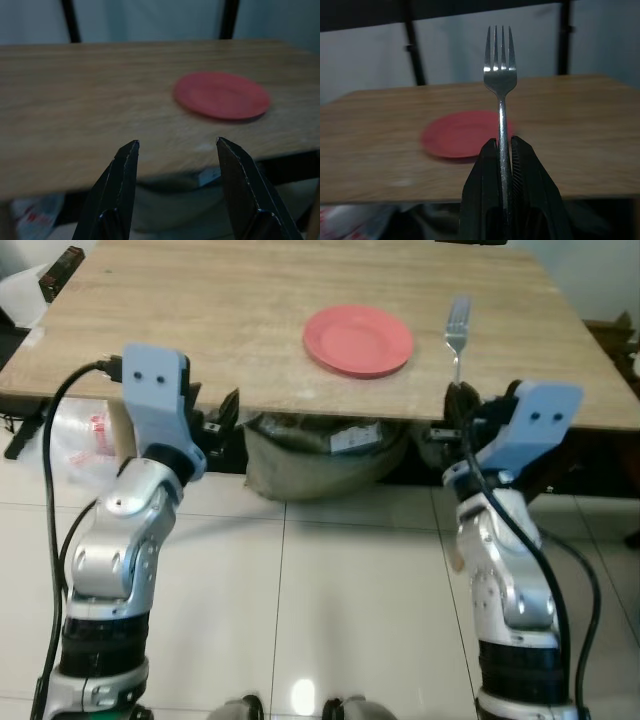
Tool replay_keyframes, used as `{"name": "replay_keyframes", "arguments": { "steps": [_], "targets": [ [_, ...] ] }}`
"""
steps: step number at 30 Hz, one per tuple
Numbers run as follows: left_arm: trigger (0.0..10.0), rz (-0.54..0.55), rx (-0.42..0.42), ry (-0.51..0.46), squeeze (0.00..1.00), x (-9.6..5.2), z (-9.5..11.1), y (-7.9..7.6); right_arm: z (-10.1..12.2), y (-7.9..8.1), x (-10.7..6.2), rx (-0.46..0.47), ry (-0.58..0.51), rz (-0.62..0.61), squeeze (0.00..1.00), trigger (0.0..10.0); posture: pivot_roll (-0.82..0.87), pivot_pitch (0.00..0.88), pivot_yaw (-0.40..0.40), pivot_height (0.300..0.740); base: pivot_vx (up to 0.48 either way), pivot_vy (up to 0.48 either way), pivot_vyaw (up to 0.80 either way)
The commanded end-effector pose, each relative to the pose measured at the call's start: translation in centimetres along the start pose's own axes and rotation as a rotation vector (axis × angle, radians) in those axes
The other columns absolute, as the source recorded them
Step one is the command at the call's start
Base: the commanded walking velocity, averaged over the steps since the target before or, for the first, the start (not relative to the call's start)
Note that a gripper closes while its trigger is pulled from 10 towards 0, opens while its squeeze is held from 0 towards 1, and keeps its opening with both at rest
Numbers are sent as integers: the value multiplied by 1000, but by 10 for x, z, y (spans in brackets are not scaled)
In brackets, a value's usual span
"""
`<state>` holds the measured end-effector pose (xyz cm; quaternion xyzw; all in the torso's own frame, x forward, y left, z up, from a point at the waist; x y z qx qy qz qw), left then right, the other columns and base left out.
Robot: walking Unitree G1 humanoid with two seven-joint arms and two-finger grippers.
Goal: Setting the table
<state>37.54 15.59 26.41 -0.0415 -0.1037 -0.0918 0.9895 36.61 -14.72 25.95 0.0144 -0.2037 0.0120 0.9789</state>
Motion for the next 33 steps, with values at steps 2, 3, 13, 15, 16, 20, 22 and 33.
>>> {"name": "replay_keyframes", "arguments": {
  "steps": [2, 3, 13, 15, 16, 20, 22, 33],
  "targets": [
    [10000, -34, -14, 10, 0, 1, -3, -10, -3, -12, -2, -4, 14, -39, 0, 10000, -87, 81, 26, 740, 0, 0, -800],
    [10000, -52, -11, 5, 0, 0, -2, -14, -3, -14, -2, -6, 14, -47, 0, 10000, -87, 82, 27, 740, 0, 0, -800],
    [10000, -64, -9, 12, 0, 1, -3, -16, -3, -18, -1, -6, 17, -63, 0, 10000, -87, 84, 32, 740, 0, 0, -800],
    [10000, -63, -9, 11, 0, 1, -3, -16, -3, -18, -1, -5, 17, -64, 0, 10000, -87, 84, 33, 740, 0, 0, -800],
    [10000, -63, -9, 11, 0, 1, -3, -16, -3, -18, -1, -5, 17, -65, 0, 10000, -87, 84, 33, 740, 0, 0, -800],
    [10000, -65, -10, 10, 0, 1, -2, -16, -3, -19, -1, -5, 18, -68, 0, 10000, -87, 84, 33, 740, 0, 0, -800],
    [10000, -67, -11, 10, 0, 1, -2, -16, -3, -19, 0, -4, 17, -68, 0, 10000, -86, 84, 33, 740, 0, 0, -800],
    [10000, -72, -16, 6, 0, 2, -1, -17, -3, -19, -1, -5, 18, -67, 0, 10000, -87, 86, 34, 740, 0, 0, -800]
  ]
}}
Point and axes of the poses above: a point about 5 cm out from each wrist's last joint towards the gripper, its own x axis pointing out of the wrist towards the gripper, its own z axis along the axis of the wrist's last joint, y = z × x, the point moved 6 cm from there along x, pointing out of the wrist towards the gripper, and after that the axes turned 6 degrees about -x, right-handed, at the moved point
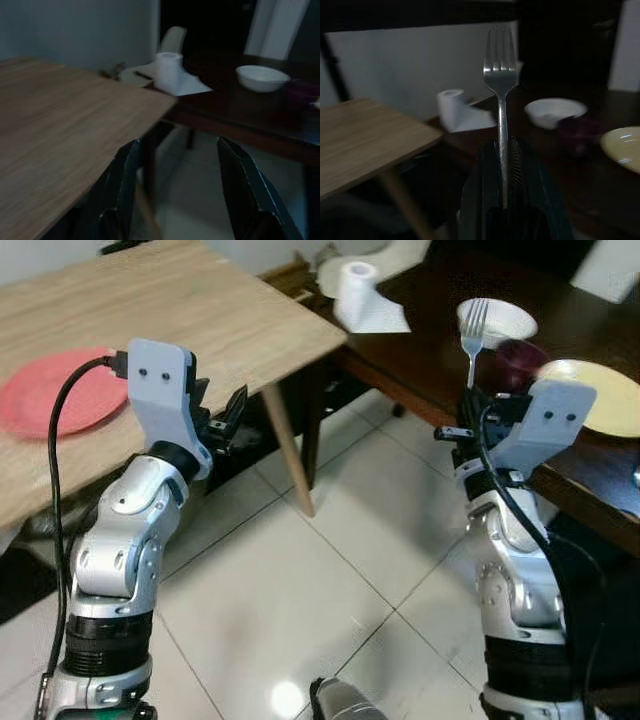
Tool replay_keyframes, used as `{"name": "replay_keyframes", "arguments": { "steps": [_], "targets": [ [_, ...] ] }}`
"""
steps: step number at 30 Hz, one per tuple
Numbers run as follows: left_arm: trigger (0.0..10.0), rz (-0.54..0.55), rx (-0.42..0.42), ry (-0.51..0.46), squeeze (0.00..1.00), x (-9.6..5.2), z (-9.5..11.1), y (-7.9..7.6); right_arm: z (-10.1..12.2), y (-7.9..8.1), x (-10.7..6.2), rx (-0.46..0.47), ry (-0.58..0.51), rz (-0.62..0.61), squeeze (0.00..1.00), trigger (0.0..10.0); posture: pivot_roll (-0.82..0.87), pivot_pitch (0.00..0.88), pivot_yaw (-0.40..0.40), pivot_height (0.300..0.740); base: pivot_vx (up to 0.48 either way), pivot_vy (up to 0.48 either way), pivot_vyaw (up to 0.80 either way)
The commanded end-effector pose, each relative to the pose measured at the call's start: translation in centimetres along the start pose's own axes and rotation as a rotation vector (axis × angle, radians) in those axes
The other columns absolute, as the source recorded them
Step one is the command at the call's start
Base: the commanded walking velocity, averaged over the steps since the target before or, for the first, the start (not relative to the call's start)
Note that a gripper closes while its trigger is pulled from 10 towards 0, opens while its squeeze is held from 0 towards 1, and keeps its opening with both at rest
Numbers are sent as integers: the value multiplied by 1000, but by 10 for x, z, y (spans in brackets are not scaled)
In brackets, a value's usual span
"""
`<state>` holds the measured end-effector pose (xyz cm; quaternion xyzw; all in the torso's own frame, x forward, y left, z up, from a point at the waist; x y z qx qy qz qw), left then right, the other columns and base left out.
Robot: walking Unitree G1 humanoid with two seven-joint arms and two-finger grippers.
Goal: Setting the table
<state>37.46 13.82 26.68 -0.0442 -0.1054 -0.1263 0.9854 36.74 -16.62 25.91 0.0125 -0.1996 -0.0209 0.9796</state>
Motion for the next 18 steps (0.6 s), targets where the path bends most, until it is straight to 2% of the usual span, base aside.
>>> {"name": "replay_keyframes", "arguments": {
  "steps": [1, 18],
  "targets": [
    [10000, -3, -5, 7, 0, -1, -2, 0, -2, 0, -1, 12, 10, -2, 0, 10000, -87, 86, 34, 740, 0, 0, -800],
    [10000, -4, -36, -21, 0, 3, 6, 0, -1, 1, -1, 11, 8, 1, 0, 10000, -90, 87, 34, 740, 0, 0, -800]
  ]
}}
Point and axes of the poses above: a point about 5 cm out from each wrist's last joint towards the gripper, its own x axis pointing out of the wrist towards the gripper, its own z axis along the axis of the wrist's last joint, y = z × x, the point moved 6 cm from there along x, pointing out of the wrist towards the gripper, and after that the axes turned 6 degrees about -x, right-handed, at the moved point
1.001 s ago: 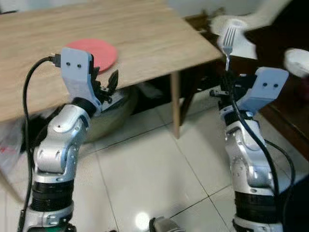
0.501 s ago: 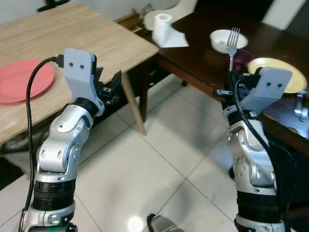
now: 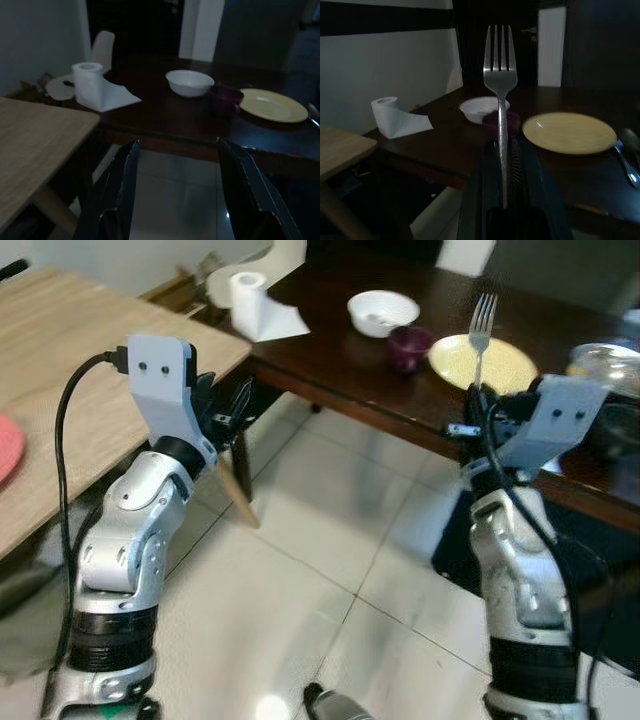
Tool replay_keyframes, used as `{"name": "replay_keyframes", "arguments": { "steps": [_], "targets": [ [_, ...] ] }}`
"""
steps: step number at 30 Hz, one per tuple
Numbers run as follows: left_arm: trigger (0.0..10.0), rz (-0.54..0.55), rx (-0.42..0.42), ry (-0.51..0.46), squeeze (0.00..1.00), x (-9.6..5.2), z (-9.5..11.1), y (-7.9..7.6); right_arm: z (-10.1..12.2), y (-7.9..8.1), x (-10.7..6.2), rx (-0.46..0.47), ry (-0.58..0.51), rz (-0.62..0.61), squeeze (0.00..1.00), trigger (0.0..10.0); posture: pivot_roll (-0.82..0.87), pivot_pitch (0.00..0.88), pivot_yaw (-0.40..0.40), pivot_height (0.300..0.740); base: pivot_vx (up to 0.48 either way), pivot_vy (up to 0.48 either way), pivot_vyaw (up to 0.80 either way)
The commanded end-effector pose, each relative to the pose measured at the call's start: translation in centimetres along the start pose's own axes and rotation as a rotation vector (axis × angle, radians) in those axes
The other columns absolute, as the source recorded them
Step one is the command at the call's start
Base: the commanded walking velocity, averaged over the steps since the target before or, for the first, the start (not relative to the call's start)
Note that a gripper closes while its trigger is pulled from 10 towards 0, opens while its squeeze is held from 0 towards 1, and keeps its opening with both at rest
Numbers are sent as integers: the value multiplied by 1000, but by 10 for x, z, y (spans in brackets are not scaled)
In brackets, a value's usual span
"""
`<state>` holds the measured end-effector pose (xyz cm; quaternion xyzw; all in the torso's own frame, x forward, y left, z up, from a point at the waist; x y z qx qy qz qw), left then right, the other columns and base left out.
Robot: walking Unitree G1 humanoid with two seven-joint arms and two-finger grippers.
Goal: Setting the table
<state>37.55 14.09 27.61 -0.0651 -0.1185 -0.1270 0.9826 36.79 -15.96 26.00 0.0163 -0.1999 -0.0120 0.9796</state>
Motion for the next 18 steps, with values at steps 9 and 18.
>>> {"name": "replay_keyframes", "arguments": {
  "steps": [9, 18],
  "targets": [
    [10000, -4, 11, 5, 0, 3, -3, -3, 1, -4, 0, 1, -1, -11, 0, 10000, -97, 85, 39, 740, 0, 0, -800],
    [10000, -9, 20, 10, 0, 4, -5, -4, 2, -3, 1, 2, -5, -8, 0, 10000, -102, 82, 46, 740, 0, 0, -800]
  ]
}}
Point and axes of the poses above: a point about 5 cm out from each wrist's last joint towards the gripper, its own x axis pointing out of the wrist towards the gripper, its own z axis along the axis of the wrist's last joint, y = z × x, the point moved 6 cm from there along x, pointing out of the wrist towards the gripper, and after that the axes turned 6 degrees about -x, right-handed, at the moved point
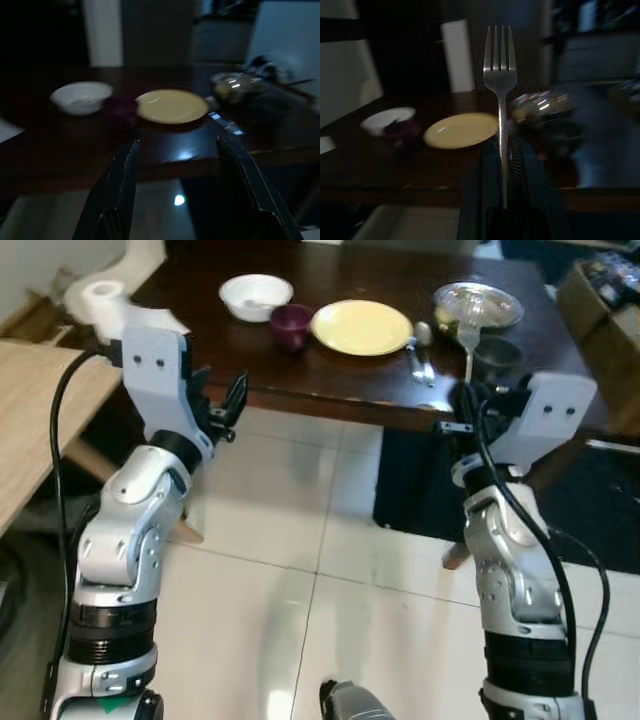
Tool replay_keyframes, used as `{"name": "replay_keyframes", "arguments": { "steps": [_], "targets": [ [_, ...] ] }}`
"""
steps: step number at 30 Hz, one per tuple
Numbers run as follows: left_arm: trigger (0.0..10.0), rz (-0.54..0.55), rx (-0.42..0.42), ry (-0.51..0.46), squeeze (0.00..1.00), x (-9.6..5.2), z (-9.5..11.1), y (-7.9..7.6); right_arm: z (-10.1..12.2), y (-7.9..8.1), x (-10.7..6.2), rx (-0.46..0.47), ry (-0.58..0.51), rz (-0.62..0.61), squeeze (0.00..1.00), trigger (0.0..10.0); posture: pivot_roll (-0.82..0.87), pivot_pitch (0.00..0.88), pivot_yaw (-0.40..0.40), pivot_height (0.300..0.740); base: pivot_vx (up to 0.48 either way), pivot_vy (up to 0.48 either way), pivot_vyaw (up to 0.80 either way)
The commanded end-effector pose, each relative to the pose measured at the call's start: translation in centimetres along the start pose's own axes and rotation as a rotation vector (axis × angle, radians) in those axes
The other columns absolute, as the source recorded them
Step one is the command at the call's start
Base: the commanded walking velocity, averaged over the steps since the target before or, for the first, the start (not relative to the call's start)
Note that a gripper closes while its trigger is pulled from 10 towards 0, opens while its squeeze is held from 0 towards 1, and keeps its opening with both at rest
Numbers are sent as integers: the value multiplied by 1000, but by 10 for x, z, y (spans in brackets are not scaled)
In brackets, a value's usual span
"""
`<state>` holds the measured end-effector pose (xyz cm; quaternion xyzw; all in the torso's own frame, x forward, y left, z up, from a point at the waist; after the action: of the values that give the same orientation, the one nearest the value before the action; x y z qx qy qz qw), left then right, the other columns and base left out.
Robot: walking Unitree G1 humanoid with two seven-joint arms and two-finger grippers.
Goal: Setting the table
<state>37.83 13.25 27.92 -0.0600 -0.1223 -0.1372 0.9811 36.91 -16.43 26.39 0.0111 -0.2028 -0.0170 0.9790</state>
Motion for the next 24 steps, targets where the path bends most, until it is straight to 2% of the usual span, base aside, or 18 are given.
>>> {"name": "replay_keyframes", "arguments": {
  "steps": [1, 12, 18, 19, 24],
  "targets": [
    [10000, 12, 13, 17, 0, -1, -6, 4, -1, 2, -1, 14, 0, 0, 0, 10000, -102, 82, 46, 740, 0, 0, -800],
    [10000, 5, 13, 21, 0, 1, -7, 2, 0, 2, -1, 15, -2, 1, 0, 10000, -108, 81, 53, 740, 0, 0, -800],
    [10000, 41, 19, 19, 0, 2, -8, 7, 2, 20, -1, 45, -5, 100, 0, 10000, -110, 82, 54, 740, 0, 0, 0],
    [10000, 58, 26, 17, 0, 3, -9, 10, 5, 33, -3, 73, -15, 170, 0, 10000, -110, 81, 56, 740, 0, 0, 0],
    [10000, 105, 52, 29, 0, 4, -12, 19, 7, 58, -9, 101, -10, 292, 0, 10000, -110, 80, 55, 740, 315, 0, 0]
  ]
}}
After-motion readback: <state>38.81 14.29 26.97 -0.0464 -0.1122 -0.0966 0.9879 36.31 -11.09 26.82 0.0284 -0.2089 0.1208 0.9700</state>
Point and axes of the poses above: a point about 5 cm out from each wrist's last joint towards the gripper, its own x axis pointing out of the wrist towards the gripper, its own z axis along the axis of the wrist's last joint, y = z × x, the point moved 6 cm from there along x, pointing out of the wrist towards the gripper, and after that the axes turned 6 degrees about -x, right-handed, at the moved point
